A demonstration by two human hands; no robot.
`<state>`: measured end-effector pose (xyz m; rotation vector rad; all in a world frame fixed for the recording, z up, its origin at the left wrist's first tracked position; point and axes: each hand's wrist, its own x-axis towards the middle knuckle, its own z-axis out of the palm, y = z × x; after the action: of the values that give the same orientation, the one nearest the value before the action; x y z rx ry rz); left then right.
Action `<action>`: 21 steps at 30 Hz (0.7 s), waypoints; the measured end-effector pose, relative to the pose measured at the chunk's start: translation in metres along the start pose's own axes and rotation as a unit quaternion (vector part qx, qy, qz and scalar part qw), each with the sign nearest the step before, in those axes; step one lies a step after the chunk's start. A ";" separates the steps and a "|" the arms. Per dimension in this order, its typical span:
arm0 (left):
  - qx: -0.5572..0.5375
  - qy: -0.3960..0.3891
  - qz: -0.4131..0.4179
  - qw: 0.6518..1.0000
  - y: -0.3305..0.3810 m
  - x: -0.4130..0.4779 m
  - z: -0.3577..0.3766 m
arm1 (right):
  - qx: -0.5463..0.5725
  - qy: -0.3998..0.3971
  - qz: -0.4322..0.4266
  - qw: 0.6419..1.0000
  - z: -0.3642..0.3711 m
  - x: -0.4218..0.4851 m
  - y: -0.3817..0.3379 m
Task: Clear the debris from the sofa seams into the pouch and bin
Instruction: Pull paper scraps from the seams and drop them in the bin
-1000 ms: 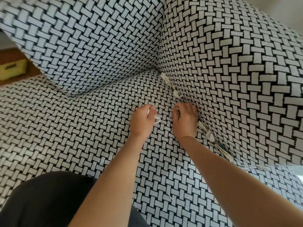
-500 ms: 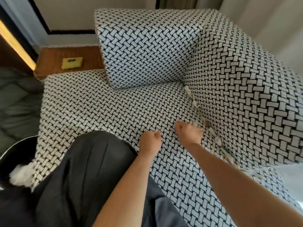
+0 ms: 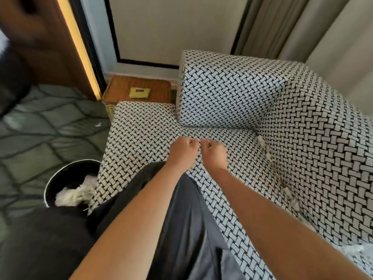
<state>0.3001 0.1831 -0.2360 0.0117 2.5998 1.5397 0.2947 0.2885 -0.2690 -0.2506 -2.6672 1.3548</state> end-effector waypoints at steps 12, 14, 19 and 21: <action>-0.047 0.191 -0.140 0.970 -0.108 0.007 -0.164 | 0.284 -0.032 0.152 0.946 0.131 0.007 -0.149; -0.062 0.206 -0.168 0.962 -0.129 0.004 -0.180 | 0.299 -0.056 0.180 0.935 0.159 0.002 -0.157; -0.087 0.236 -0.229 0.940 -0.196 -0.004 -0.215 | 0.303 -0.126 0.238 0.914 0.238 -0.018 -0.160; -0.109 0.247 -0.254 0.929 -0.222 -0.008 -0.223 | 0.305 -0.146 0.259 0.905 0.267 -0.022 -0.159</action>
<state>0.2961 -0.1187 -0.3232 -1.1088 2.4229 1.7638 0.2496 -0.0185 -0.2982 -0.7640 -2.2887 2.4782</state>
